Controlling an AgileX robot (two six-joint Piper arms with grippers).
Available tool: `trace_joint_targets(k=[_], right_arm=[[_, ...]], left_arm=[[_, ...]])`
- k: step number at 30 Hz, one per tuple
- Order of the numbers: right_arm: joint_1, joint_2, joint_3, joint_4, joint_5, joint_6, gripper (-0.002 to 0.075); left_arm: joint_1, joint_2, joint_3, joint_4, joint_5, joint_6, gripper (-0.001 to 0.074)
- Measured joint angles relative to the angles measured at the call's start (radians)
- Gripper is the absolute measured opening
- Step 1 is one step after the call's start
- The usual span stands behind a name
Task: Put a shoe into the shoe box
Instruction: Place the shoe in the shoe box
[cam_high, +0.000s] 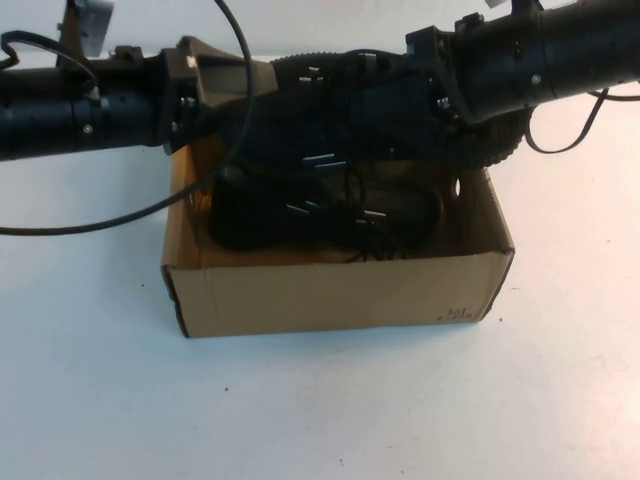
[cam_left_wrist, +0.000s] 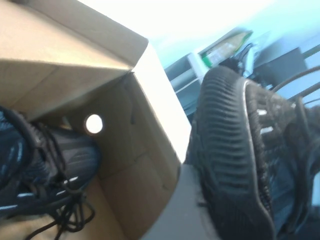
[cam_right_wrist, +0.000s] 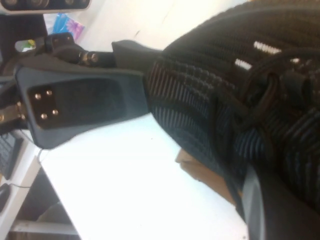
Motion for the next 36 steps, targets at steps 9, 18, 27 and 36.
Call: trace_joint_targets(k=[9,18,27,36], right_arm=[[-0.01,0.007,0.0,0.011,0.025,0.028,0.0007],[-0.01,0.041,0.0,0.038,0.022,0.076,0.0006],[0.04,0.121,0.0,0.036,-0.006,0.095,0.0006],[0.081,0.203,0.0,0.034,-0.032,0.099,0.0006]], left_arm=[[0.163,0.0,-0.002,-0.104,0.101,0.018,0.0559],[0.274,0.0,-0.002,-0.107,0.195,0.021,0.0559],[0.275,0.0,-0.002,-0.107,0.209,0.021,0.0559],[0.275,0.0,-0.002,-0.107,0.209,0.019,0.0559]])
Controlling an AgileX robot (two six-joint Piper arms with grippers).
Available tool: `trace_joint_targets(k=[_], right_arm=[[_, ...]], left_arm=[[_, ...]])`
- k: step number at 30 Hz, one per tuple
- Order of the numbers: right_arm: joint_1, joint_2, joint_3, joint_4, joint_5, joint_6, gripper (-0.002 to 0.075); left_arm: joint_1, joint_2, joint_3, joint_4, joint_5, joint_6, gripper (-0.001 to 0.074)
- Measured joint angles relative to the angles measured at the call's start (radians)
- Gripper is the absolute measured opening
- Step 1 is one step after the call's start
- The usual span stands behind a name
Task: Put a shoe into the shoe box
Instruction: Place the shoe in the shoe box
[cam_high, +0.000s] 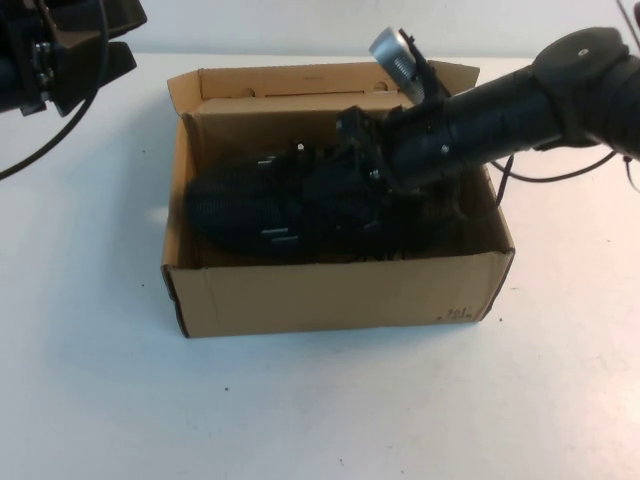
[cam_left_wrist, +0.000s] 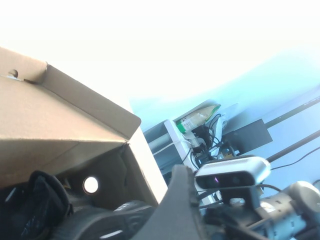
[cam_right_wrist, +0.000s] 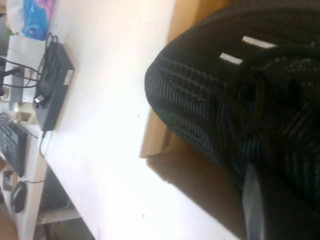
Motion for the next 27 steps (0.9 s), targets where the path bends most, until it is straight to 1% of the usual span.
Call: trace_joint_targets(k=[13,27], right_arm=[[0.028,0.062,0.0,-0.016,-0.023,0.015,0.0005],[0.038,0.105,-0.001,-0.053,-0.029,0.09,0.0005]], left_arm=[[0.0,0.0,0.0,-0.002,0.0,0.0,0.056],[0.0,0.0,0.0,-0.002,0.0,0.0,0.056]])
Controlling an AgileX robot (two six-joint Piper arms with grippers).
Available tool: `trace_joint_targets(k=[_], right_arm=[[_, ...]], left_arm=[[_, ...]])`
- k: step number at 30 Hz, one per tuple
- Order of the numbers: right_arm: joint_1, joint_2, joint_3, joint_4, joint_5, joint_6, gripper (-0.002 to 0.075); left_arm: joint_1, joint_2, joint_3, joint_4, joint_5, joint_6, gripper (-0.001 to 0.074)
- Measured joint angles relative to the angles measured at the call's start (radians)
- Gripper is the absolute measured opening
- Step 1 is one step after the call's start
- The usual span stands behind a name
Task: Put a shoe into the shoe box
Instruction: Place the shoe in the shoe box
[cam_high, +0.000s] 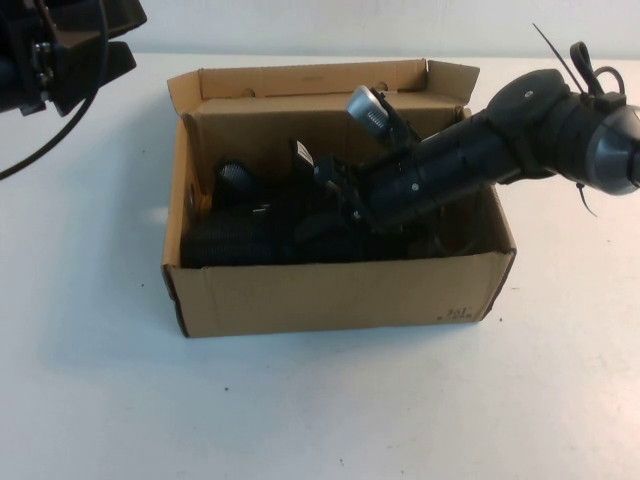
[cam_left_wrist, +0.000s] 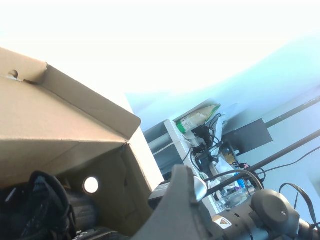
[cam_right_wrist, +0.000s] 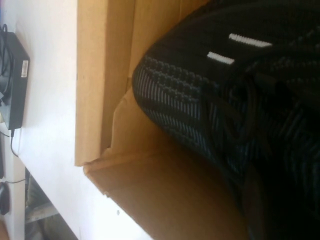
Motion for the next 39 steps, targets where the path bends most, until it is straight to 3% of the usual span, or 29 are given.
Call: trace_joint_targets(k=[7,15,17,23,31,39], right_arm=[[0.0,0.0,-0.002,-0.004,-0.002,0.004,0.0035],[0.0,0.0,-0.012,-0.004,-0.004,0.019,0.0408],[0.0,0.0,-0.021,-0.004,-0.004,0.021,0.0451],[0.0,-0.013,-0.071,-0.032,-0.004,0.031,0.0456],[-0.01,-0.045,-0.158,-0.274,0.072,0.163,0.0456],[-0.019,-0.047,-0.163,-0.35,0.146,0.204,0.0456]], left_arm=[[0.0,0.0,0.0,0.0,0.0,0.0,0.056],[0.0,0.0,0.0,0.0,0.0,0.0,0.056],[0.0,0.0,0.0,0.0,0.0,0.0,0.056],[0.0,0.0,0.0,0.0,0.0,0.0,0.056],[0.0,0.0,0.0,0.0,0.0,0.0,0.056],[0.0,0.0,0.0,0.0,0.0,0.0,0.056]])
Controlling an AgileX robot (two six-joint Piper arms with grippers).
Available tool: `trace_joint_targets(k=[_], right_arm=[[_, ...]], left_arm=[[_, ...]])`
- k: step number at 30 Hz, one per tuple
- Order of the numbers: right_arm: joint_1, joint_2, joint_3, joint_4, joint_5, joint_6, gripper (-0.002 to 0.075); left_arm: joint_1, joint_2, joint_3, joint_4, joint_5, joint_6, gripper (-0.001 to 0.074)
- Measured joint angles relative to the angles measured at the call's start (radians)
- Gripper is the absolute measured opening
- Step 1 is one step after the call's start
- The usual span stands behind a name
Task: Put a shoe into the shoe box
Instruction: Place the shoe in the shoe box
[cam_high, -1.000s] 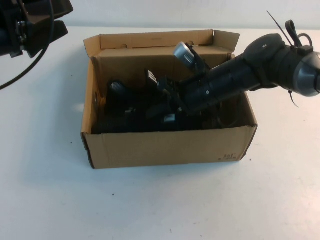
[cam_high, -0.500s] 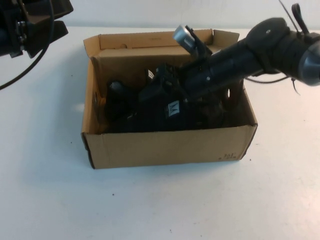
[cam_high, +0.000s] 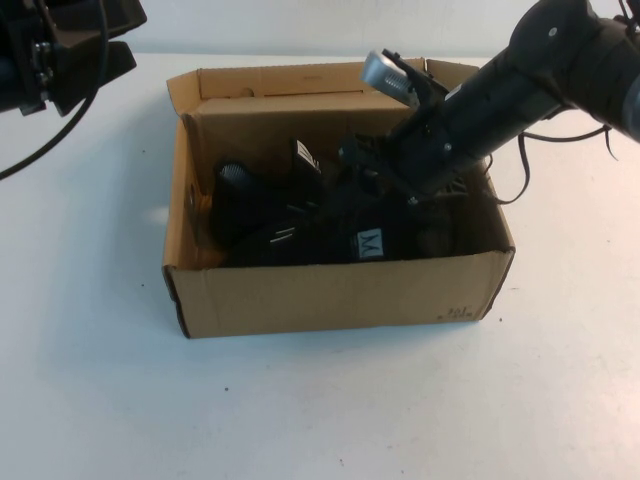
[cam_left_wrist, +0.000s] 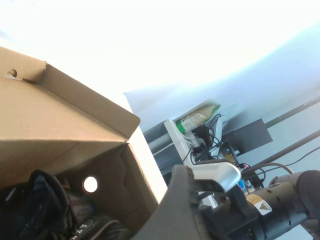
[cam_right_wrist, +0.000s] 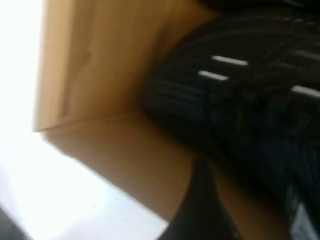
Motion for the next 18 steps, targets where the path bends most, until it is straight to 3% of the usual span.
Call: trace_joint_targets(k=[18], right_arm=[[0.0,-0.016,-0.008,-0.337,0.066,0.114,0.0456]], left_arm=[[0.0,0.0,0.0,0.0,0.0,0.0,0.056]])
